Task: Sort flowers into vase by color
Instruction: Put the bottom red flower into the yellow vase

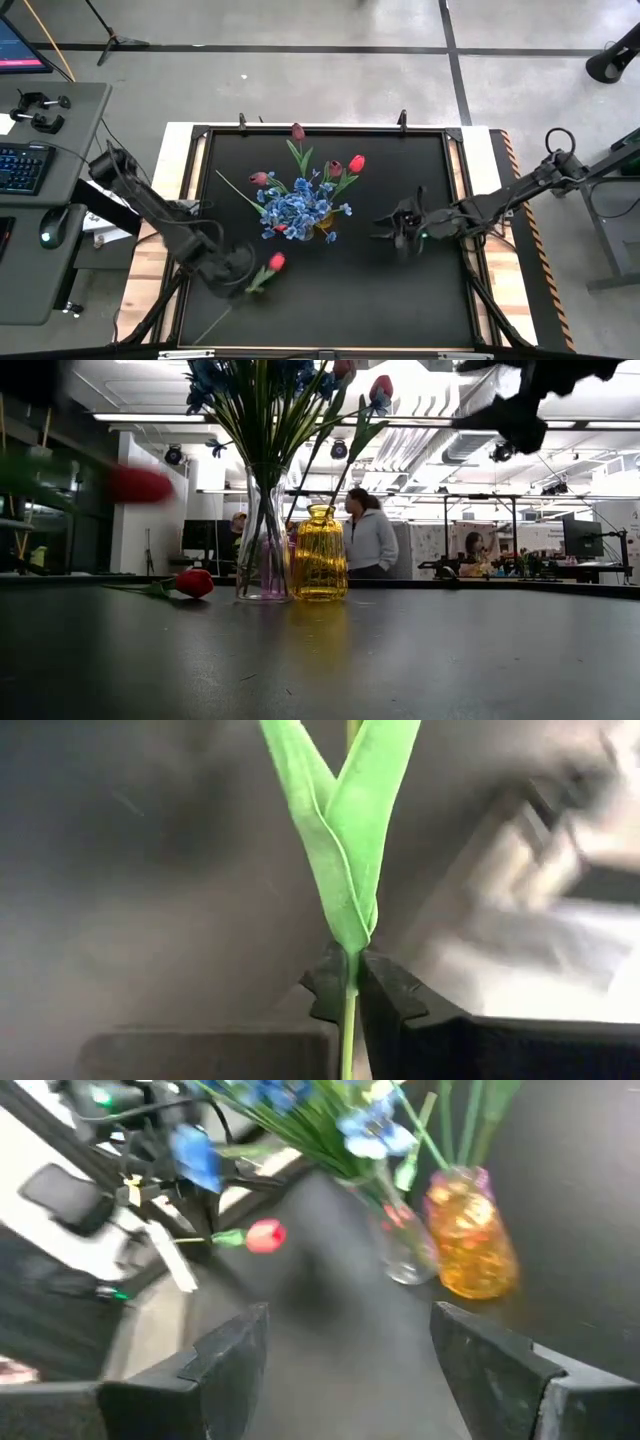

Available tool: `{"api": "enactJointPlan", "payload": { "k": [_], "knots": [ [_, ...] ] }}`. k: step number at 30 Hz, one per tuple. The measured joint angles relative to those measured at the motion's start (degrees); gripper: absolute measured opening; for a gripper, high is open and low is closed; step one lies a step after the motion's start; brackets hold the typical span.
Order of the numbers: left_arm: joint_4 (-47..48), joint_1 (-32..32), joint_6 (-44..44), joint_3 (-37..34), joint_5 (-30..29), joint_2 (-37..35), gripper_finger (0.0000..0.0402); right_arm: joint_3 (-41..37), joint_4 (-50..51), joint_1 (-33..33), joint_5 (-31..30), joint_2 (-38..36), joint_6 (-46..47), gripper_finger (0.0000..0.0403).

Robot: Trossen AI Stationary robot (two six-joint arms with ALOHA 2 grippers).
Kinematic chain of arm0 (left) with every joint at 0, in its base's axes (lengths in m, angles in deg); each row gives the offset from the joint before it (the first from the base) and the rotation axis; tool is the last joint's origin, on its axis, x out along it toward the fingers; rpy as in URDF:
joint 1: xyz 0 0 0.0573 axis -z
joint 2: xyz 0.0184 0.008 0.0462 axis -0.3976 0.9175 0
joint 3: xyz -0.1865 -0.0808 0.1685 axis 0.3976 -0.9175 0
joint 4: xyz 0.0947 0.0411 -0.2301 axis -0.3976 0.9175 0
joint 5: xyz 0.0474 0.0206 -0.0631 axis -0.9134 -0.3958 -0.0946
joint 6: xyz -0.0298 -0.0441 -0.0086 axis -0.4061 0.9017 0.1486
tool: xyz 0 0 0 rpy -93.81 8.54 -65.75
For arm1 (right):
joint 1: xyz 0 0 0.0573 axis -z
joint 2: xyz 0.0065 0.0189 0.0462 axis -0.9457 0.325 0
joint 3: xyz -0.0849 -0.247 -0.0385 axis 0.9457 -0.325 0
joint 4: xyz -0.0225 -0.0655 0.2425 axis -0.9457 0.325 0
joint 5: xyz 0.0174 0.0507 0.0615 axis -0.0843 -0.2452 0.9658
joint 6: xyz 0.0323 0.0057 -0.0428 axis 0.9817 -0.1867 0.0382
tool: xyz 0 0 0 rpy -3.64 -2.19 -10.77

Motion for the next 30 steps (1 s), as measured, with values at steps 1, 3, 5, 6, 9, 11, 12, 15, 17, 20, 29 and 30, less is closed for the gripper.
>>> {"api": "enactJointPlan", "payload": {
  "k": [1,3,5,6,9,11,12,15,17,20,29,30],
  "knots": [
    [-1.35,1.37,-1.27,0.22,1.11,-1.39,0.0003,0.0,-0.59,-0.11,0.61,-0.76,0.06,0.0265],
    [-7.75,4.07,-3.95,0.47,0.52,-3.91,0.0002,0.0,-2.48,-0.14,3.02,-1.81,0.11,0.0265],
    [-14.37,6.31,-5.48,0.56,-4.21,-5.59,0.0001,0.0,-4.86,-0.16,6.98,-2.27,0.12,0.0265],
    [-17.67,6.91,-6.6,0.56,-7.13,-5.88,0.0001,0.0,-6.51,-0.17,9.32,-2.25,0.13,0.0265],
    [-27.86,6.66,-11.69,0.56,-14.72,-5.53,0.0001,0.0,-12.37,-0.77,14.15,-0.96,1.72,0.0265],
    [-34.65,5.31,-16.75,0.56,-17.31,-4.84,0.0001,0.0,-16.16,-1.78,14.82,0.57,2.9,0.0265],
    [-38.04,4.31,-19.76,0.56,-17.79,-4.5,0.0001,0.0,-18.63,-2.39,14.84,1.69,3.54,0.0265],
    [-50.08,1.36,-31.43,0.5,-18.16,-4.14,0.0,0.08,-26.41,-4.7,13.48,5.95,6.66,0.0265],
    [-56.96,-0.5,-39.91,0.5,-18.16,-4.67,0.0,1.67,-28.78,-6.52,10.91,9.55,7.96,0.0265],
    [-60.41,-2.95,-50.5,0.56,-18.04,-5.05,0.0,7.01,-29.14,-8.74,7.26,15.95,7.64,0.0265],
    [-65.02,-7.47,-62.45,0.5,-23.21,-1.63,0.0,32.33,-15.0,-9.08,0.31,33.5,-2.25,0.0265],
    [-66.06,-7.55,-62.83,0.5,-24.02,-1.17,0.0,35.45,-11.77,-9.06,0.0,34.93,-3.56,0.0265]
  ]
}}
